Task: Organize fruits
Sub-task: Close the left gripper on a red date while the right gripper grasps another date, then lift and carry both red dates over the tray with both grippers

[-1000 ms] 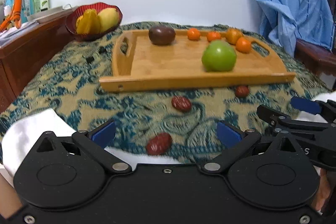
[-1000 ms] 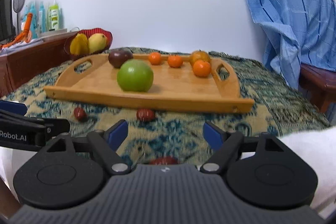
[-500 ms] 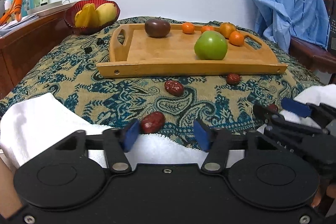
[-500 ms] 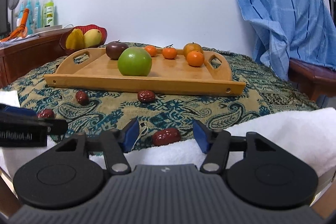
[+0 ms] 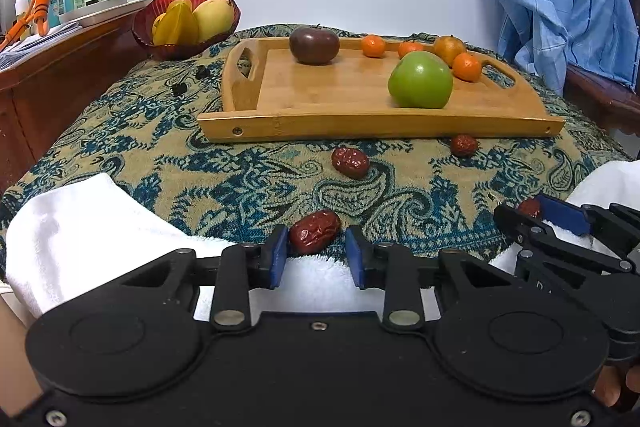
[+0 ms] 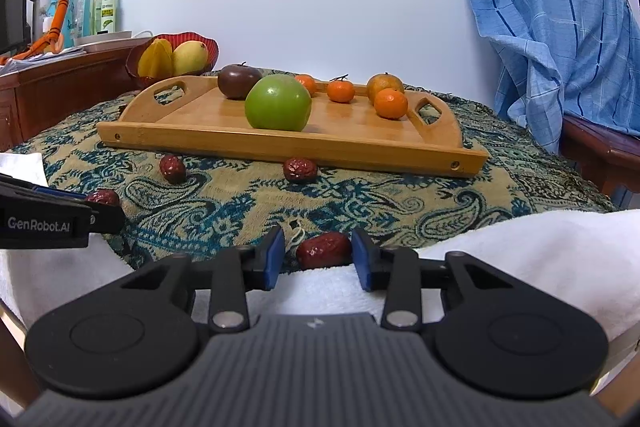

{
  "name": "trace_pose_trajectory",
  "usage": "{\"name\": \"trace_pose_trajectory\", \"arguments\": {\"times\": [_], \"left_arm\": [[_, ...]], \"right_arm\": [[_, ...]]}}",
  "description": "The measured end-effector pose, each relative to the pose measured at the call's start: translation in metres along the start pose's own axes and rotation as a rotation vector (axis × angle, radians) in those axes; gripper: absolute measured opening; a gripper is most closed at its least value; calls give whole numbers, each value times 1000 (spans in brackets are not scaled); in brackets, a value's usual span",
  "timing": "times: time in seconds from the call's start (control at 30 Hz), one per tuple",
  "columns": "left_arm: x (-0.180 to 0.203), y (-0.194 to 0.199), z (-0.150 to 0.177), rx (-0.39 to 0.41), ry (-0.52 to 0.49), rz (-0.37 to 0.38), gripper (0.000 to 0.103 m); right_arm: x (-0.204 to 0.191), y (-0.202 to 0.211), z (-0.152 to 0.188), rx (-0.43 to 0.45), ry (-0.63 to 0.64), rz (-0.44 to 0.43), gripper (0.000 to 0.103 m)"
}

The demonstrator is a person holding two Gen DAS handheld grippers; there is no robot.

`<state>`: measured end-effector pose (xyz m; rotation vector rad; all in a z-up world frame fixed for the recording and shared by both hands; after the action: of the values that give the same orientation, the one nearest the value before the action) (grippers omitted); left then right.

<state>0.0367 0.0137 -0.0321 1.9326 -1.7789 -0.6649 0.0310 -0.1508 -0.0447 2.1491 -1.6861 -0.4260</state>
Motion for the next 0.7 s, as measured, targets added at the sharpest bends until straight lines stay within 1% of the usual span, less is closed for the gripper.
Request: {"name": "trace_pose_trajectory", "arguments": {"times": [0.13, 0.37, 0.47, 0.6, 0.7], "left_arm": [[3, 1, 0, 7, 10, 14, 27], [13, 4, -4, 17, -20, 30, 27], [16, 4, -7, 13, -14, 37, 27], [15, 4, -18, 13, 6, 39, 27], [16, 5, -30, 24, 0, 41, 27]], "right_arm": [[1, 0, 0, 1, -5, 10, 34], [2, 1, -3, 14, -15, -4, 33], [3, 0, -6, 18, -25, -17, 34], [5, 1, -16, 45, -35, -30, 34], [10, -1, -30, 71, -50, -45, 34]]}}
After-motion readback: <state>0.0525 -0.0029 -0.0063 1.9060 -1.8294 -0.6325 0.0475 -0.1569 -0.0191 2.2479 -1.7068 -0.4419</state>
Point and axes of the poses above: each gripper's, at about its wrist camera, not at the fingertips, and y roughly against the way its jaws point, x to its right, z to its underside, the point moved 5 cm from there along -y, roughly the way its jaws point, and after that the axes turned 7 degrees about -z, right-handed, at the moved point
